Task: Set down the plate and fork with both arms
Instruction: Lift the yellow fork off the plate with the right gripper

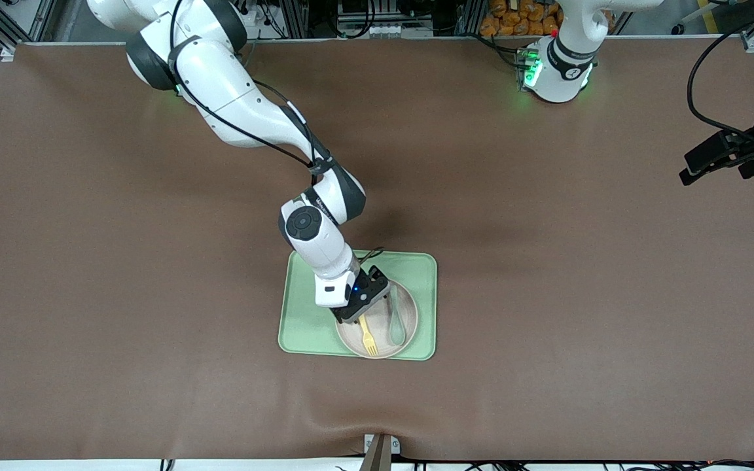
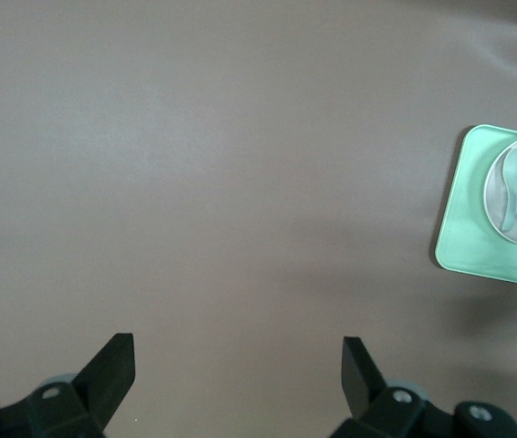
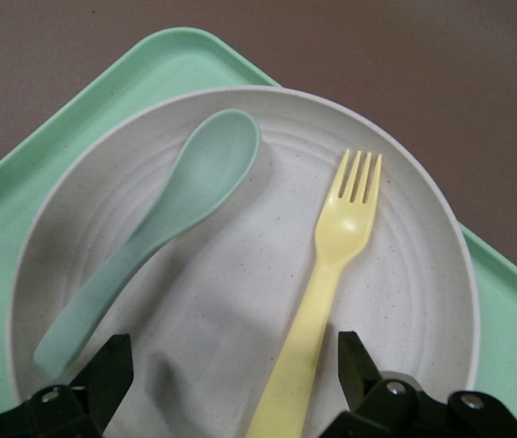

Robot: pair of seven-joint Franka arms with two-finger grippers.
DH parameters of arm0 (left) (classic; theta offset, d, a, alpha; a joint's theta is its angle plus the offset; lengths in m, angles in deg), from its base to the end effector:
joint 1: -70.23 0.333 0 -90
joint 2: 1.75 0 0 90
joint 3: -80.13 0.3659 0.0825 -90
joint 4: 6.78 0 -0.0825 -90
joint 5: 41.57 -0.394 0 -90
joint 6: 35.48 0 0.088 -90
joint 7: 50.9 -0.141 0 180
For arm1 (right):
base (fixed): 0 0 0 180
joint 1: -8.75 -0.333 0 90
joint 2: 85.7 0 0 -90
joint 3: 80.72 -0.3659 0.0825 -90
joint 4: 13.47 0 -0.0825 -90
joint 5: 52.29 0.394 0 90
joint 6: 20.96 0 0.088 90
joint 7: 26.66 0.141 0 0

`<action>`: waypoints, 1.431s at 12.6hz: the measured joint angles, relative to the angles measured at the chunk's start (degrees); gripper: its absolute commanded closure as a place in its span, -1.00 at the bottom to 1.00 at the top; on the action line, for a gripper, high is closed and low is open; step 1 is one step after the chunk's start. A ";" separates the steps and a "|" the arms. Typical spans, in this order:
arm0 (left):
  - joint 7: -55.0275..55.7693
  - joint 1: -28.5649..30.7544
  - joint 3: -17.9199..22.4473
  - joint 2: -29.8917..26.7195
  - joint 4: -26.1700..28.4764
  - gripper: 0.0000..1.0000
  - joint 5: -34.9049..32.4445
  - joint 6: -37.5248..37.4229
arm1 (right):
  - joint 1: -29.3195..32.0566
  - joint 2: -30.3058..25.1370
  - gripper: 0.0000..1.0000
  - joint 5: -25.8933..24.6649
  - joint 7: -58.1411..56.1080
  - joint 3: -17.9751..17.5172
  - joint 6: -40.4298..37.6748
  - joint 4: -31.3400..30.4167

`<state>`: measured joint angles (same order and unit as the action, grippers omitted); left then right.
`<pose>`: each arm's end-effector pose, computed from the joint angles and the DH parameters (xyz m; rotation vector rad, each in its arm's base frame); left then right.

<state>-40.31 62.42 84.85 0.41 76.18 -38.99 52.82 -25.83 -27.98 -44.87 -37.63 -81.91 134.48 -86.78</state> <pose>0.5762 -0.0387 0.6755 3.0861 0.1980 0.0777 0.6887 0.4862 0.1701 -2.7286 -0.9899 -0.5824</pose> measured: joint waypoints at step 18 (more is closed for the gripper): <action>-0.01 0.01 0.05 0.00 0.11 -1.00 0.00 -0.82 | 0.07 0.14 1.00 -0.92 -0.01 0.38 2.18 -1.08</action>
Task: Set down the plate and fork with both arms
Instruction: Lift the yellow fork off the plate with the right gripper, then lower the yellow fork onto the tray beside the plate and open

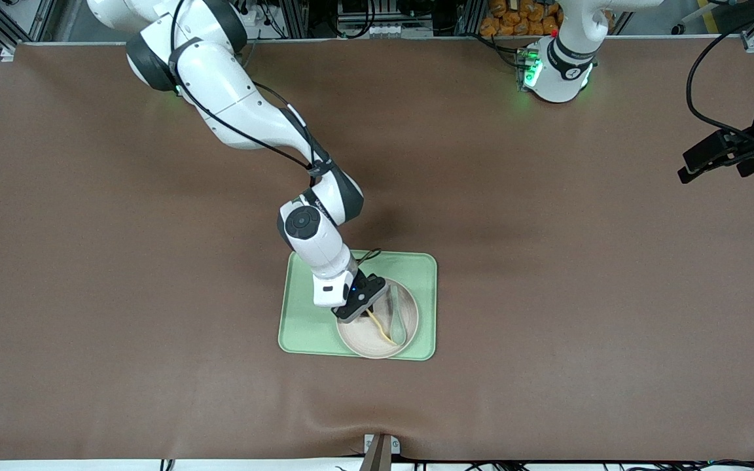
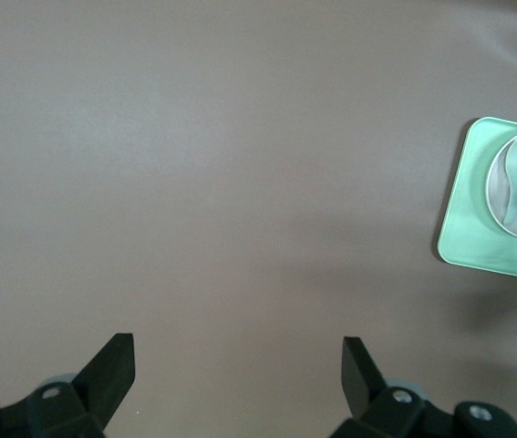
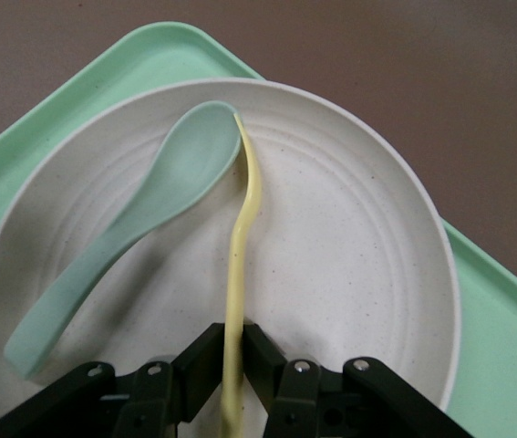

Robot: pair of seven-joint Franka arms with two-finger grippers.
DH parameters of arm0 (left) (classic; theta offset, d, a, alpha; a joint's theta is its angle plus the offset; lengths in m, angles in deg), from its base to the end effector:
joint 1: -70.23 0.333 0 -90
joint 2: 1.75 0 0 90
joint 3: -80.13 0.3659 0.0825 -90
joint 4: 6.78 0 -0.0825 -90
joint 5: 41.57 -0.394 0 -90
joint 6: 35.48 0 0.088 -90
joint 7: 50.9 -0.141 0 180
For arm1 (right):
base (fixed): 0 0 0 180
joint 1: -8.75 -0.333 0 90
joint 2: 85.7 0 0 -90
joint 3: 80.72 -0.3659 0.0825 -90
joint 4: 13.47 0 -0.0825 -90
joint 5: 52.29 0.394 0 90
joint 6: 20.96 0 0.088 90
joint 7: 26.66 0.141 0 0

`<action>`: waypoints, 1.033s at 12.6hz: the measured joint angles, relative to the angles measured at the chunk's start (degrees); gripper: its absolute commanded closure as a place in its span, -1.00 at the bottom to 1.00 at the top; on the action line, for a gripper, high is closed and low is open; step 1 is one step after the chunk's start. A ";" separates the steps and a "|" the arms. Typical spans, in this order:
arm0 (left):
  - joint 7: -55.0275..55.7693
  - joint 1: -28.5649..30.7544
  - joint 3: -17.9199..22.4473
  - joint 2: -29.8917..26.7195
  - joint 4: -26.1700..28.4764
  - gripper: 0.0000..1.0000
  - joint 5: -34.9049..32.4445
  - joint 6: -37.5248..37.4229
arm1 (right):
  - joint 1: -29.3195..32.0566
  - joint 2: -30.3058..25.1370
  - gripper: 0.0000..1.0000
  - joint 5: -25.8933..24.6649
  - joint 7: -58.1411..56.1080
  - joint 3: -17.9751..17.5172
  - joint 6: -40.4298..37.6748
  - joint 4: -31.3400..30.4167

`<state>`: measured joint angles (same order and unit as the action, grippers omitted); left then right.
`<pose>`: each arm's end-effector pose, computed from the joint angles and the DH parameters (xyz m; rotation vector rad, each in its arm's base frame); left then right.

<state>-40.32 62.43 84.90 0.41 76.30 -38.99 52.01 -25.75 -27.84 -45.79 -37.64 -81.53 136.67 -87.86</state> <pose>0.5742 -0.0380 0.6732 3.0885 0.1992 0.0529 0.6898 0.4804 0.1642 -2.7327 -1.0028 -0.6160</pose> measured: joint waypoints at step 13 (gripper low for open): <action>0.00 0.00 -0.01 0.00 0.01 -1.00 0.00 -0.37 | 5.14 -14.25 1.00 0.54 13.30 0.46 0.08 -14.75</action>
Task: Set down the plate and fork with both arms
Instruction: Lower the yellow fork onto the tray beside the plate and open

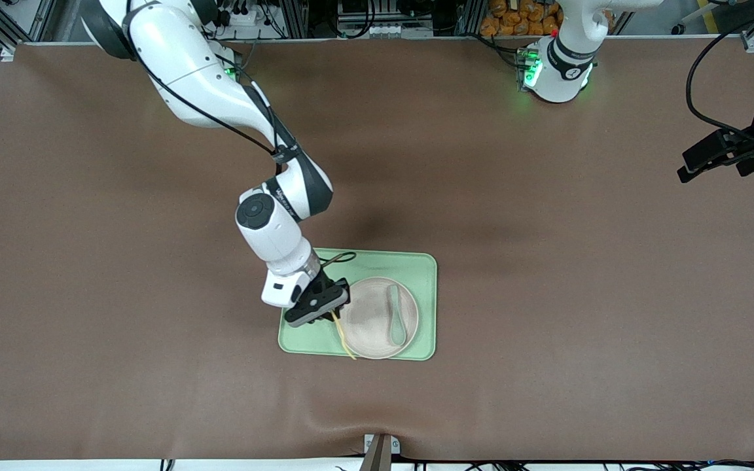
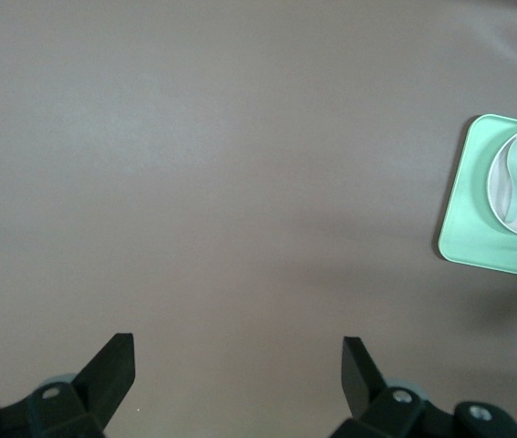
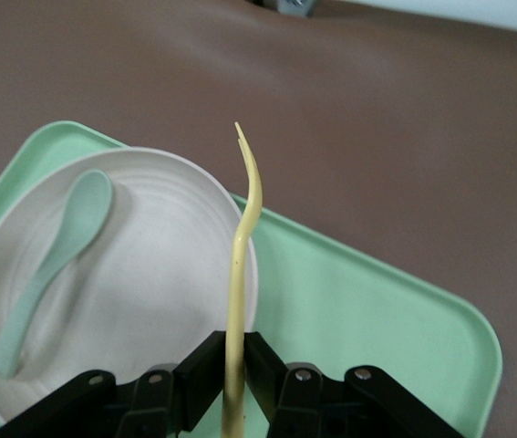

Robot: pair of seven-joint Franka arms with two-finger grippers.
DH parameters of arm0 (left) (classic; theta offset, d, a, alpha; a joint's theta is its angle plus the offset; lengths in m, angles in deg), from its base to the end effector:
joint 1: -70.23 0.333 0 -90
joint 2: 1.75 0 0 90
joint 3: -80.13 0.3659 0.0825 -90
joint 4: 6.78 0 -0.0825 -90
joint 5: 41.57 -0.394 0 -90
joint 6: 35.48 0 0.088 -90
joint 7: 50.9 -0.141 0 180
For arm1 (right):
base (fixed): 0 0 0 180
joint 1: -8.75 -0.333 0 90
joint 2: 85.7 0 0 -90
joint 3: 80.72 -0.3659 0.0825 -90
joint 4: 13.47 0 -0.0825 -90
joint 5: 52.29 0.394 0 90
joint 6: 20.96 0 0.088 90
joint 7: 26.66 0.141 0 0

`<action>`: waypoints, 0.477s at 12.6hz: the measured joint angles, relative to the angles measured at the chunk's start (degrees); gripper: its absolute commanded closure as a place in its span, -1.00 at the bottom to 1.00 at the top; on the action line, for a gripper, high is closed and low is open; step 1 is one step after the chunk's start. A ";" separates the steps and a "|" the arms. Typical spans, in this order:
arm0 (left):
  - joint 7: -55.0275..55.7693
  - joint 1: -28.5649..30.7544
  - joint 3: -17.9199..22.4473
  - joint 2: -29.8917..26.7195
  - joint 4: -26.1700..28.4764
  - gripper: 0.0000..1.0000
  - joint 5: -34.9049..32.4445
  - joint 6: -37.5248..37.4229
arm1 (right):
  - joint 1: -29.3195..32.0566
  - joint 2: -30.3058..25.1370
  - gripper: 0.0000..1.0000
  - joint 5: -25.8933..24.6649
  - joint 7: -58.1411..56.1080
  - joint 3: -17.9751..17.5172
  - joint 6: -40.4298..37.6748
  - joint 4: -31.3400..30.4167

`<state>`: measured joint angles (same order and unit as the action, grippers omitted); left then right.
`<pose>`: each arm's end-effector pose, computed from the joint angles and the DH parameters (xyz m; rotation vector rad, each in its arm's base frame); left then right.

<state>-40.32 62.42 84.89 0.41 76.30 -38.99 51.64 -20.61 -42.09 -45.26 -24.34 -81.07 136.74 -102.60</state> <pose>0.5733 -0.0382 0.6726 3.0895 0.1985 0.0429 0.6941 0.3910 0.2434 -2.8431 -0.5353 -0.5843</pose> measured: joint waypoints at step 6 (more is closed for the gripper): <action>0.00 0.00 0.00 -0.02 0.00 -1.00 0.00 -1.61 | 0.99 -4.54 1.00 0.03 11.78 0.04 0.01 -10.58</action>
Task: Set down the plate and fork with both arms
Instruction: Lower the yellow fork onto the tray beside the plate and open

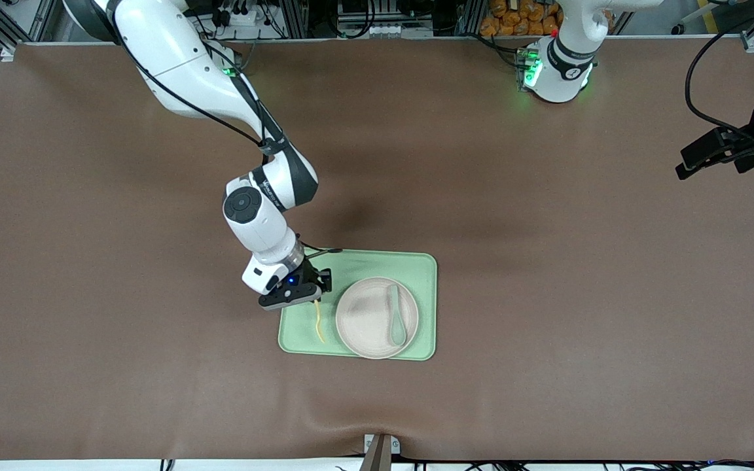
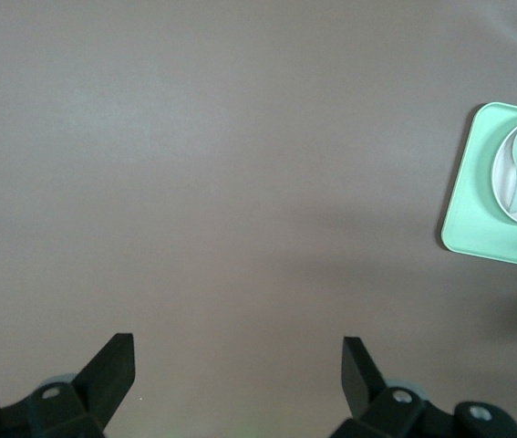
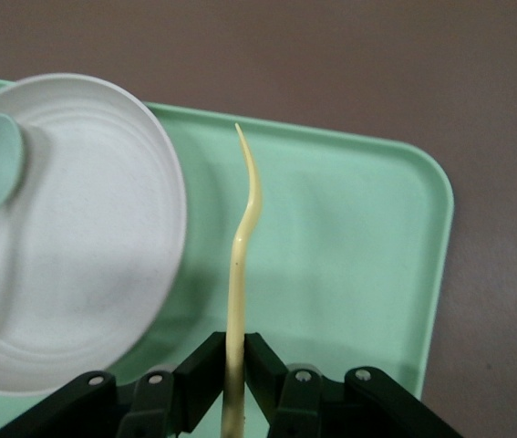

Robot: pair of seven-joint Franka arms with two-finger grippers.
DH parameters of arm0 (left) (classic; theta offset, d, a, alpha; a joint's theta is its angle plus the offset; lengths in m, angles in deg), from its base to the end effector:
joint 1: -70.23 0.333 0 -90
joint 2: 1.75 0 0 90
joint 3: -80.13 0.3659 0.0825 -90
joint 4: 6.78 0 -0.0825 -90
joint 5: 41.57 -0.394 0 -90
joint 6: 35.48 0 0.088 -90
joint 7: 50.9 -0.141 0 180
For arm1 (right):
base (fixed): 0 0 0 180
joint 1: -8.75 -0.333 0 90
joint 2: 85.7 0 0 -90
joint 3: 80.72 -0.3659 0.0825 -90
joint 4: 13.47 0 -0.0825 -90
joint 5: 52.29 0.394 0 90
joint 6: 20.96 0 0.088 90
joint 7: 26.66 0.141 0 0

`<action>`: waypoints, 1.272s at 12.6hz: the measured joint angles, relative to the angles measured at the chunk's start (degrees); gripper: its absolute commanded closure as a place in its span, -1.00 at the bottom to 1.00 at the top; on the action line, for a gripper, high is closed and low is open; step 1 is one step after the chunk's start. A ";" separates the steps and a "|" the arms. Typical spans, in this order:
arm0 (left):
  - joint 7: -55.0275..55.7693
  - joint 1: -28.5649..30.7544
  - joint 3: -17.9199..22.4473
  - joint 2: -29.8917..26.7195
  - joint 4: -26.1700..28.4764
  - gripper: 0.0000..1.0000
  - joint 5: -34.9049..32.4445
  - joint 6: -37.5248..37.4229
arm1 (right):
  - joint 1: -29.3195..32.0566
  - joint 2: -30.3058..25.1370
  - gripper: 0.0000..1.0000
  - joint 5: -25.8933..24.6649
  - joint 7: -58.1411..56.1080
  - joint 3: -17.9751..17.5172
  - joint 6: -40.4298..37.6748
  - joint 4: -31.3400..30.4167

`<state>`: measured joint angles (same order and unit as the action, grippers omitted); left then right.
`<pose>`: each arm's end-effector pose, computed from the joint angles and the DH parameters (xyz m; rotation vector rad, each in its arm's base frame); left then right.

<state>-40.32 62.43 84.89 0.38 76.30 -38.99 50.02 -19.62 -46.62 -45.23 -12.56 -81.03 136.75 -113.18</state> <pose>0.5692 -0.0380 0.6703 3.0931 0.1980 0.0003 0.6556 0.3541 0.2180 -2.9211 -0.2142 -0.4168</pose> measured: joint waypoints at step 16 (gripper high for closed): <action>0.00 -0.05 -0.15 -1.26 -0.03 -1.00 0.00 -0.72 | 1.74 1.05 -0.93 0.48 7.95 -0.18 6.88 -5.08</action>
<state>-40.32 62.37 84.75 -0.88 76.28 -38.99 49.30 -17.88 -45.57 -44.75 -4.60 -81.21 143.63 -118.25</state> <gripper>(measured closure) 0.000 0.837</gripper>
